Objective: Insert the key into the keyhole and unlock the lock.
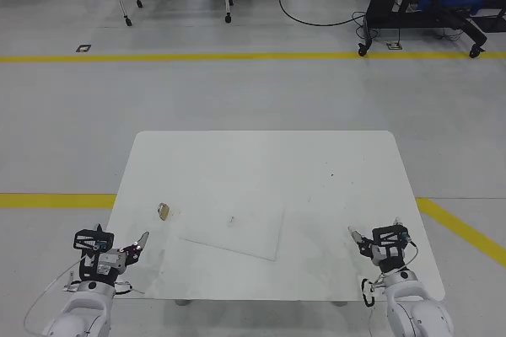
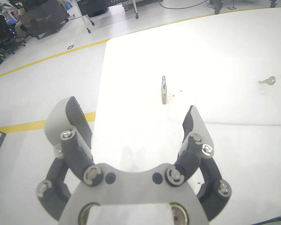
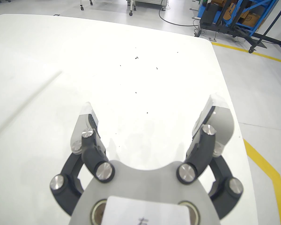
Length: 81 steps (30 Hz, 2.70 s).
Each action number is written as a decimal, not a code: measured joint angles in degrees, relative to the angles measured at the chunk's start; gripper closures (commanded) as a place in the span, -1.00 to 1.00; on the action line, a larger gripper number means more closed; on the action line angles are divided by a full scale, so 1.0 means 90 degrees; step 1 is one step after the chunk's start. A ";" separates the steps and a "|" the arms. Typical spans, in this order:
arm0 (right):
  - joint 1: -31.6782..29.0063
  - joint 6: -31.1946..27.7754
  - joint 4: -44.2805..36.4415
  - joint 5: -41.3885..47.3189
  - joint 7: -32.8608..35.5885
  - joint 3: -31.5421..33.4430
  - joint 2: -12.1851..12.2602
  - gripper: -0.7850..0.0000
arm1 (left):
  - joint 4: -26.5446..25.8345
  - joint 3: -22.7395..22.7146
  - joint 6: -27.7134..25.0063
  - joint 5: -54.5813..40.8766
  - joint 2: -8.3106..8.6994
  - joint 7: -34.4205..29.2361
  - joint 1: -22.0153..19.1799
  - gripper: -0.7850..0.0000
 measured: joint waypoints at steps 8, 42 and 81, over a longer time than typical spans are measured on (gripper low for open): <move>0.0207 -0.0086 -0.0250 -0.0698 0.0335 -0.0300 0.0016 -1.00 | 0.0000 0.0000 0.0000 0.0000 0.0000 0.0000 0.0000 -1.00; 0.5444 -0.2899 0.3804 -0.0133 0.1576 -0.5068 -0.1125 0.17 | 0.0000 0.0000 0.0000 0.0000 0.0000 0.0000 0.0000 -1.00; 0.5776 -0.2676 0.4258 0.1686 0.3145 -0.5091 -0.1466 0.12 | 0.0000 0.0000 0.0000 0.0000 0.0000 0.0000 0.0000 -1.00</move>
